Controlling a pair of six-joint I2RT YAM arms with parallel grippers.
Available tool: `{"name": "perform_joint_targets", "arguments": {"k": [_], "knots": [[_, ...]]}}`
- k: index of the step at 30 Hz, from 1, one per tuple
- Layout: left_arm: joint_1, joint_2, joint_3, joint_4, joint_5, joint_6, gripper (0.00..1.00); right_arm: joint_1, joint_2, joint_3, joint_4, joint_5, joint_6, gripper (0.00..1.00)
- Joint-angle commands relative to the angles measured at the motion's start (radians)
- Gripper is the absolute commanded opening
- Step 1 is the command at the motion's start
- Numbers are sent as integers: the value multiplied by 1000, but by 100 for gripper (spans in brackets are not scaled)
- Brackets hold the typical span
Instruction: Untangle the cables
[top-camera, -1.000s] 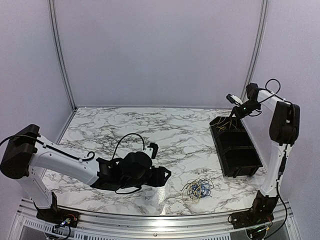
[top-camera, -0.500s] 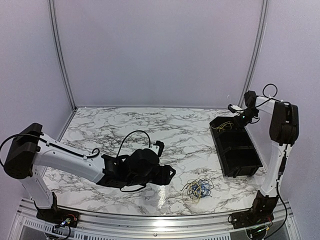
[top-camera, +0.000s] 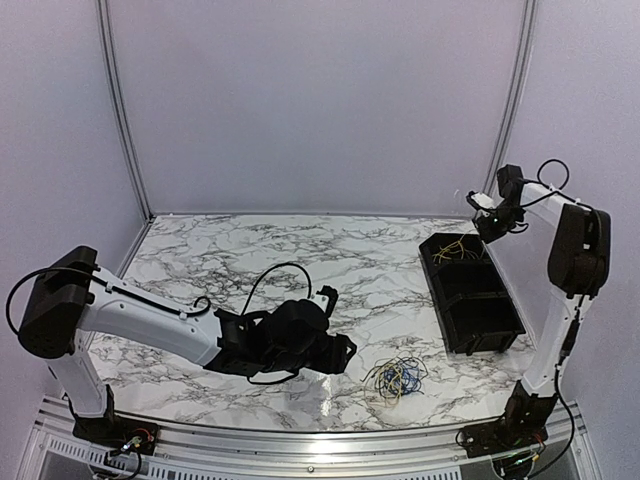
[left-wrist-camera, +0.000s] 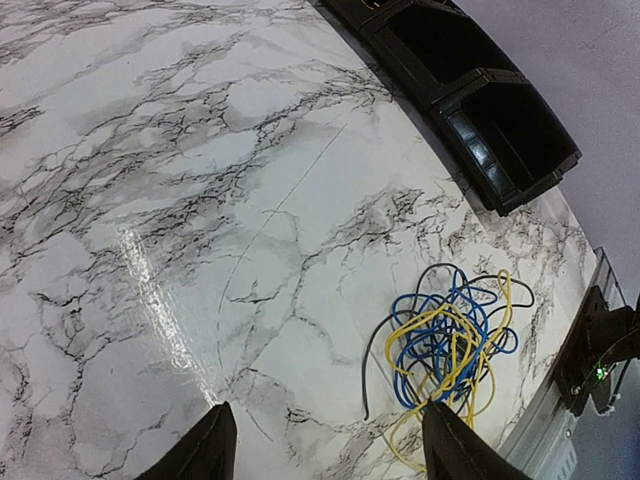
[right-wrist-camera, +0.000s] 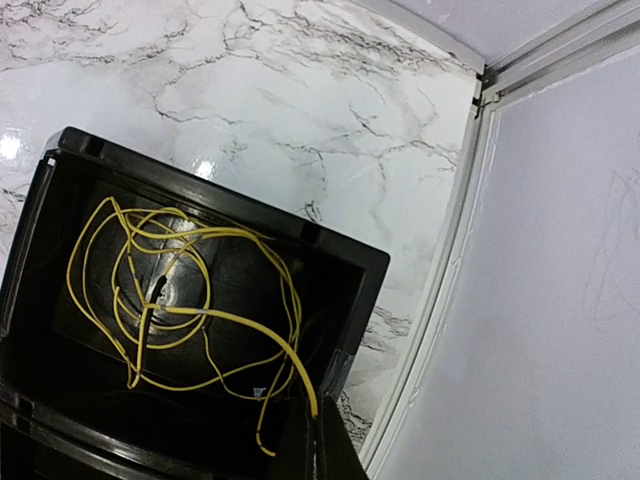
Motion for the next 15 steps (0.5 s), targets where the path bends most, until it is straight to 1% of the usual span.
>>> {"name": "perform_joint_targets", "arguments": {"k": [1,8,15], "knots": [[-5,3,13,-18,9,12,66,-4,-25,-6,14,46,-9,0],[-5,-18,-20,-5,-1,-8,67,39,8,-21,-10,-32,-36,0],[-7,-55,-42,-13,-27,-18,67,71,77,0,-10,-40,-22,0]]}}
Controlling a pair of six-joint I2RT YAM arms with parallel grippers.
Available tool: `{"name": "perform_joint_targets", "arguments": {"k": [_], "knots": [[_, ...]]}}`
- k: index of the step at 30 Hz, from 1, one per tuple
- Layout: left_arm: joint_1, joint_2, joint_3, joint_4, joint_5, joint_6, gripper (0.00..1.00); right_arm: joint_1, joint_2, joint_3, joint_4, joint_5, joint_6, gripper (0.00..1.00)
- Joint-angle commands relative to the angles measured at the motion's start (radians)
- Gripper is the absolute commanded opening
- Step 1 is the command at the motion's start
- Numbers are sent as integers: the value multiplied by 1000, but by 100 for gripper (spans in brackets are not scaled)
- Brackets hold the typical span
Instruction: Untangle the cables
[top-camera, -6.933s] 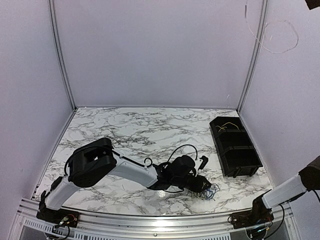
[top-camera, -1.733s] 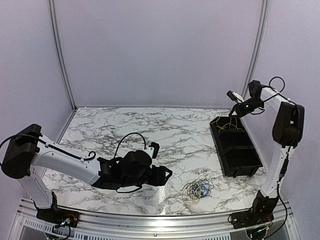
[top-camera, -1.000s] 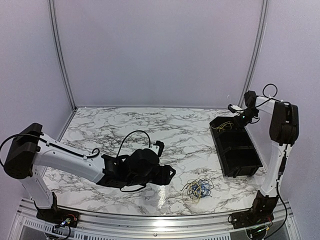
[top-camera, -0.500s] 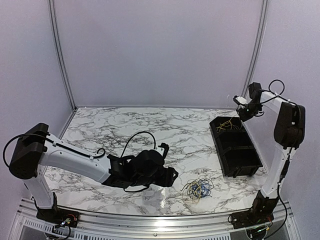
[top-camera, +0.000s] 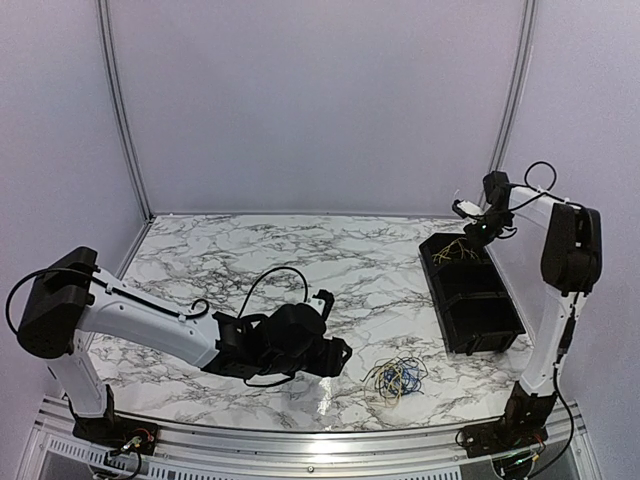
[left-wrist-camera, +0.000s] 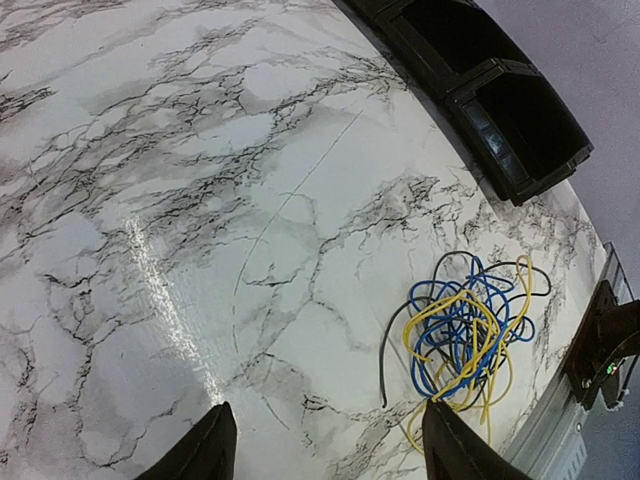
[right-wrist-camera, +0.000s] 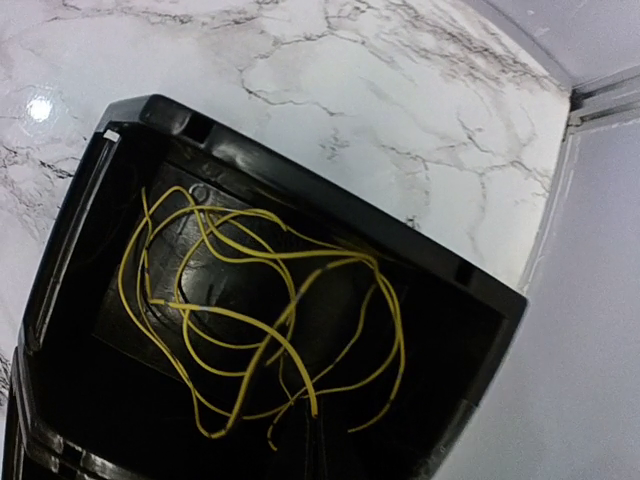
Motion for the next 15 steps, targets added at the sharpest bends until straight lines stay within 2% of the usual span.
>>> {"name": "perform_joint_targets", "arguments": {"k": [1,7,15], "knots": [[-7,-55,-16,-16,-28,-8,67,13,55,24,-5,-4,4,0],[-7,-74,-11,-30,-49,11,67,-28,55,38,-27,-16,6,0],[-7,-38,65,-67,-19,98,67,-46,-66,87,-144,-72,-43,23]]}}
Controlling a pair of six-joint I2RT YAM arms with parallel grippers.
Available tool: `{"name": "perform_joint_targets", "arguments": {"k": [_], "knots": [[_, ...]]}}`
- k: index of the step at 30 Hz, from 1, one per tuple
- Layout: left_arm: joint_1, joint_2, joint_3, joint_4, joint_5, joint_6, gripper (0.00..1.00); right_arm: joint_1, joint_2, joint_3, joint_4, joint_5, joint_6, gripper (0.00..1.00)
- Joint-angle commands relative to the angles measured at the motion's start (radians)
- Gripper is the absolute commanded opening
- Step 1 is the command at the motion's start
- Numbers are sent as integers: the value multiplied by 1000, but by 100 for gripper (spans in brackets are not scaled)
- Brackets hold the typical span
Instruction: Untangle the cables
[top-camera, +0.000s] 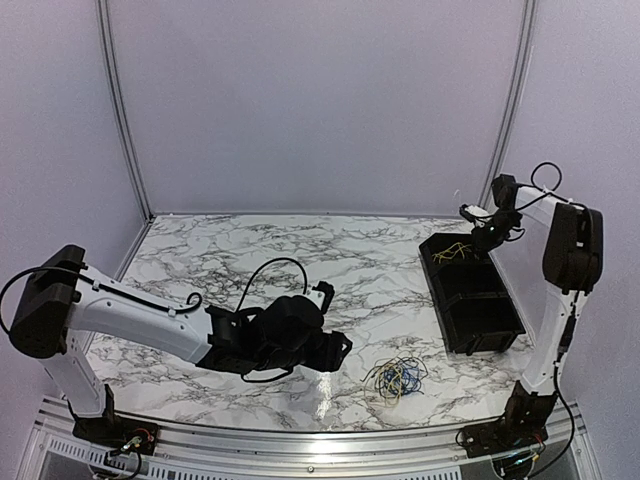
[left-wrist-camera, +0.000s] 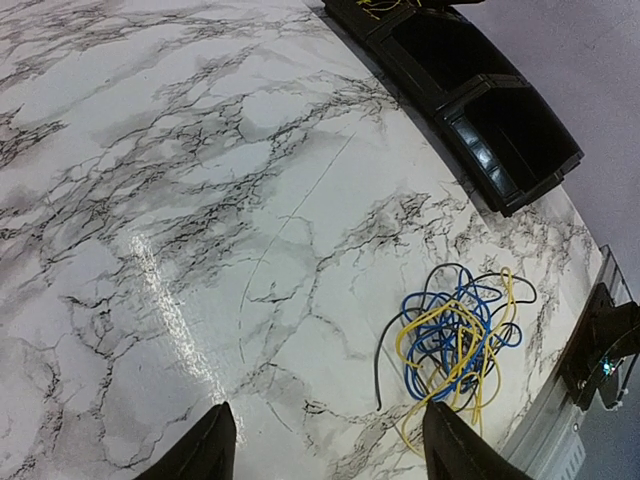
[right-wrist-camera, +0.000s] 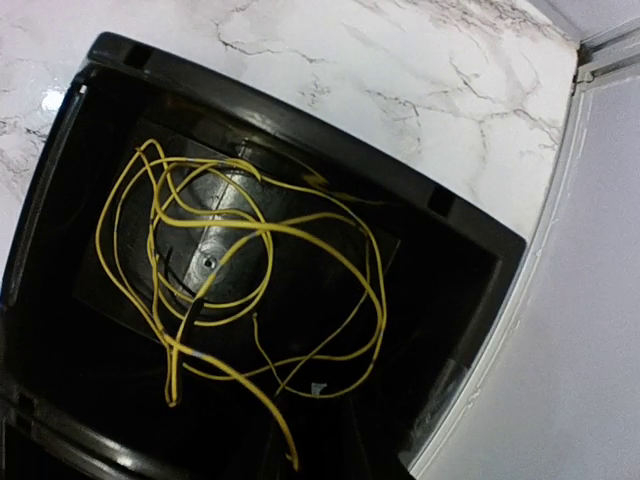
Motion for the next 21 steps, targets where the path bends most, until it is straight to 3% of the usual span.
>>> {"name": "perform_joint_targets", "arguments": {"k": [1,9,13,17,21], "knots": [[-5,11,68,-35,7,70,67,0,-140,43,-68,-30,-25,24],[8,28,120,-42,36,138,68,0,-292,26,-178,-52,-68,33],[15,29,104,-33,57,136,68,23,-458,-83,-204,-284,-179,33],[17,37,82,-18,103,130,67,160,-669,-302,-257,-465,-327,31],[17,39,59,-22,119,121,67,355,-798,-499,-304,-524,-400,33]]}}
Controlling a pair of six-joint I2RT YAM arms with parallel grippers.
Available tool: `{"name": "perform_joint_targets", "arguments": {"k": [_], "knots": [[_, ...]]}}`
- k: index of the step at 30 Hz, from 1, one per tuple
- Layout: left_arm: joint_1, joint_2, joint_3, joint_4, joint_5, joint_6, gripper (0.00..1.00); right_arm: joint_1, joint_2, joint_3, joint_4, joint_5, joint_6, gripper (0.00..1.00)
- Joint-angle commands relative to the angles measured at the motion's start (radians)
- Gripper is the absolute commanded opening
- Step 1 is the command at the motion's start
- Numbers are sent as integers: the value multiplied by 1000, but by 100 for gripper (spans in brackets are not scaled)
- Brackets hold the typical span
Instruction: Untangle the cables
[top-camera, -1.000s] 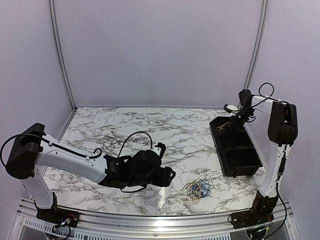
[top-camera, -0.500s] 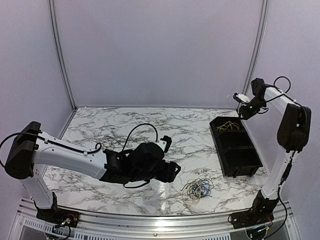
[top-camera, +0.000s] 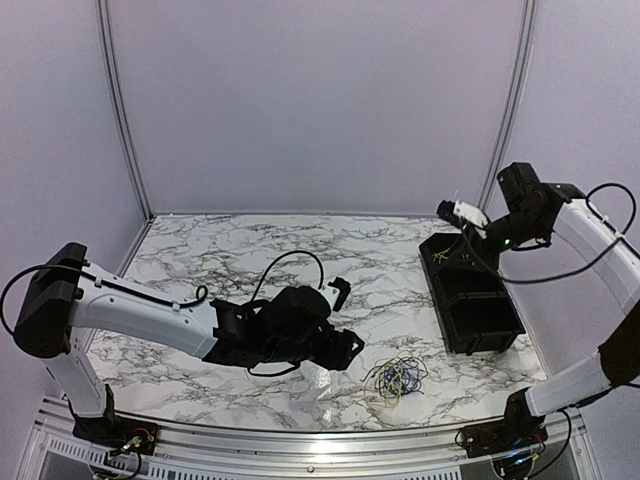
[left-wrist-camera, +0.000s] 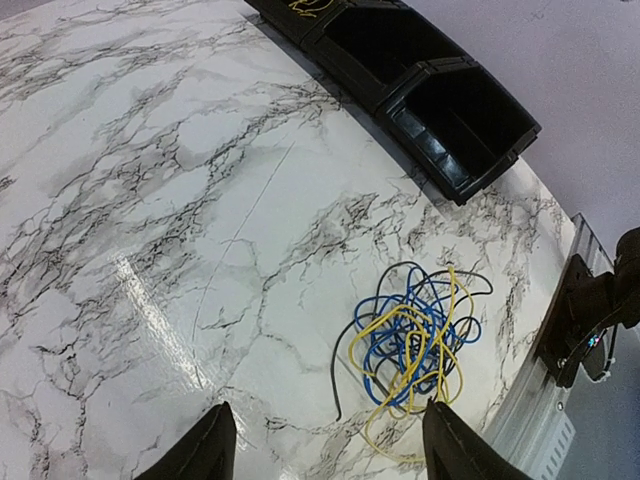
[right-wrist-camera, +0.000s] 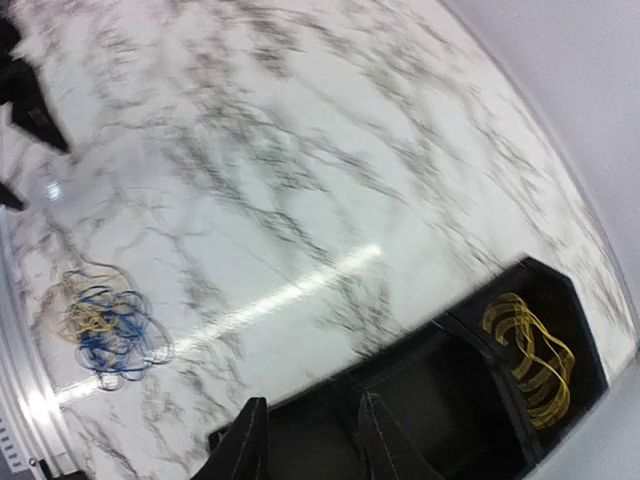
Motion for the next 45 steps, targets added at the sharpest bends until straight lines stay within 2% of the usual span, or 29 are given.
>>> {"name": "perform_joint_targets", "arguments": {"k": [1,4,6,14,21,27,30,32,33,36,38,42,45], "knots": [[5,15,-39,-6,36,-6,67,188,-107,-183,-89,-155,-122,36],[5,7,-71,3,26,-28,67,275,-156,-310,-7,-138,-66,57],[5,1,-94,-1,12,-51,67,306,-171,-360,6,-161,-86,62],[16,-64,-147,-58,-117,-182,70,391,-85,-455,57,-115,-128,61],[16,-60,-142,-62,-86,-188,70,400,0,-496,163,-98,-112,57],[15,-79,-170,31,-30,-151,68,413,39,-488,222,-114,-87,54],[12,-77,-169,50,-25,-141,68,427,65,-502,276,-107,-57,48],[8,-72,-154,53,-20,-125,67,431,82,-493,270,-105,-68,40],[6,-69,-143,53,-14,-116,67,431,88,-486,271,-100,-66,35],[-2,-50,-109,55,0,-82,68,431,89,-472,268,-106,-63,10],[-5,-27,-85,59,29,-58,67,431,87,-455,250,-125,-60,1],[-20,24,-20,63,43,-4,66,432,72,-372,151,-175,-49,0],[-53,50,6,129,16,100,65,432,55,-310,104,-214,19,0]]}}
